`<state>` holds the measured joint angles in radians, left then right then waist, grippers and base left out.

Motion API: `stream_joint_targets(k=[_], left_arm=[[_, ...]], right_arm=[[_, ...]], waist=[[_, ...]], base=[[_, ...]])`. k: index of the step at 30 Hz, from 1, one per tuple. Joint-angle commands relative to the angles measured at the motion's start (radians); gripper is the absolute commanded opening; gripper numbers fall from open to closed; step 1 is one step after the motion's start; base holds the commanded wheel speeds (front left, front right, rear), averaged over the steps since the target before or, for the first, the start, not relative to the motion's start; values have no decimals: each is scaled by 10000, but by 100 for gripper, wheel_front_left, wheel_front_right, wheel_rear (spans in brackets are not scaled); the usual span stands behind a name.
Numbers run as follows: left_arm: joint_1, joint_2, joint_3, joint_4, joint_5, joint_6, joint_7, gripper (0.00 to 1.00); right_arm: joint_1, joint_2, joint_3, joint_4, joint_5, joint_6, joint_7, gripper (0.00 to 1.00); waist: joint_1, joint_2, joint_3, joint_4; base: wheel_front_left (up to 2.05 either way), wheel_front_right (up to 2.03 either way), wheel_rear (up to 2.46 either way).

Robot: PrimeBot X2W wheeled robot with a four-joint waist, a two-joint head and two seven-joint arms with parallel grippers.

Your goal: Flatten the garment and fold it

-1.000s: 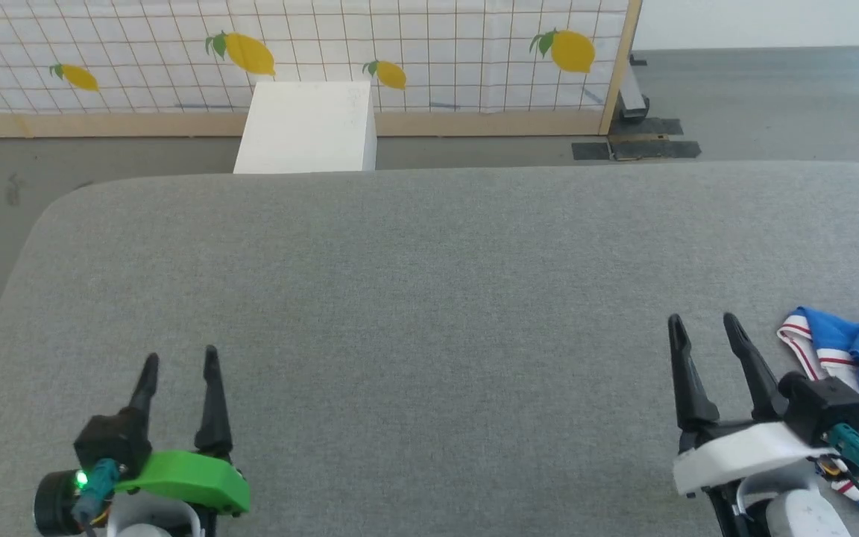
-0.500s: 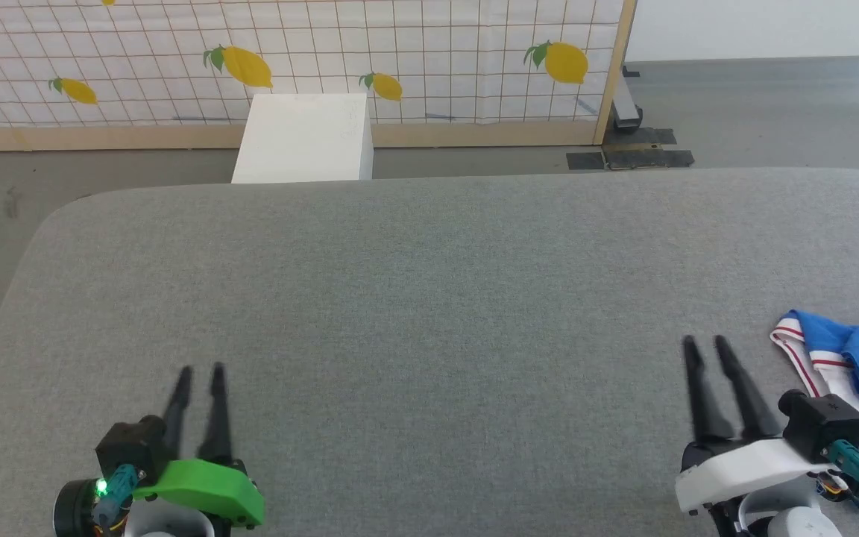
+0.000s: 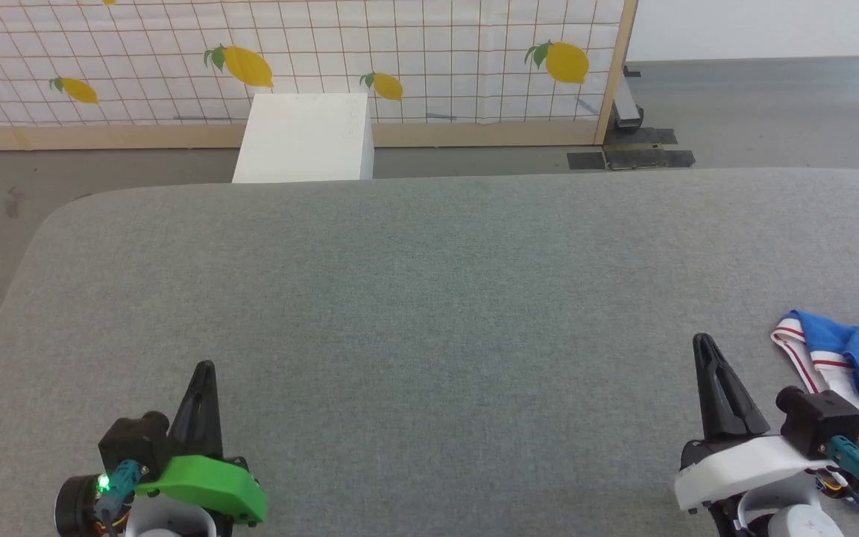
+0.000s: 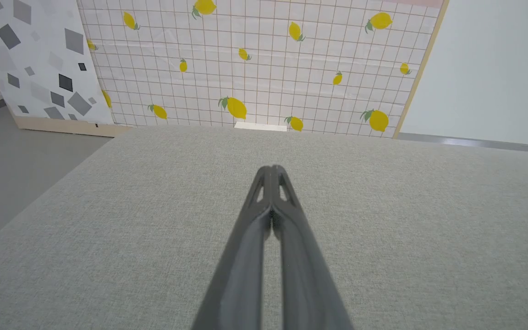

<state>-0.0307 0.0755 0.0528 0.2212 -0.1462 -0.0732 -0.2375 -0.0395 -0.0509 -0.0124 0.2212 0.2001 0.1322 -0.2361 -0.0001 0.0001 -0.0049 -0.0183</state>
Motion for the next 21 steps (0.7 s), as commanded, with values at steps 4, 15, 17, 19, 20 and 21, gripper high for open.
stream_joint_targets(k=[4, 15, 17, 19, 20, 21], left_arm=[[38, -28, -25, -127, 147, 77, 133, 0], [65, -51, -75, -335, 278, 142, 356, 0], [70, -55, -84, -373, 302, 154, 397, 0], [74, -59, -93, -410, 326, 166, 437, 0], [77, -60, -97, -427, 336, 171, 455, 0], [79, -63, -102, -448, 349, 178, 478, 0]], right_arm=[[50, 1, 5, -156, -138, -2, 126, 0], [84, 1, 17, -361, -324, -3, 349, 0], [90, 2, 19, -398, -357, -3, 389, 0], [97, 2, 22, -435, -391, -4, 430, 0], [99, 2, 22, -452, -406, -4, 447, 0], [103, 2, 24, -472, -424, -4, 470, 0]], waist=[[1, -1, 2, 7], [1, -1, 7, 25], [1, -1, 8, 28], [1, -1, 9, 31], [1, -1, 9, 33], [1, -1, 9, 34]], base=[[0, 0, 0], [0, 0, 0], [0, 0, 0], [0, 0, 0], [0, 0, 0], [0, 0, 0]])
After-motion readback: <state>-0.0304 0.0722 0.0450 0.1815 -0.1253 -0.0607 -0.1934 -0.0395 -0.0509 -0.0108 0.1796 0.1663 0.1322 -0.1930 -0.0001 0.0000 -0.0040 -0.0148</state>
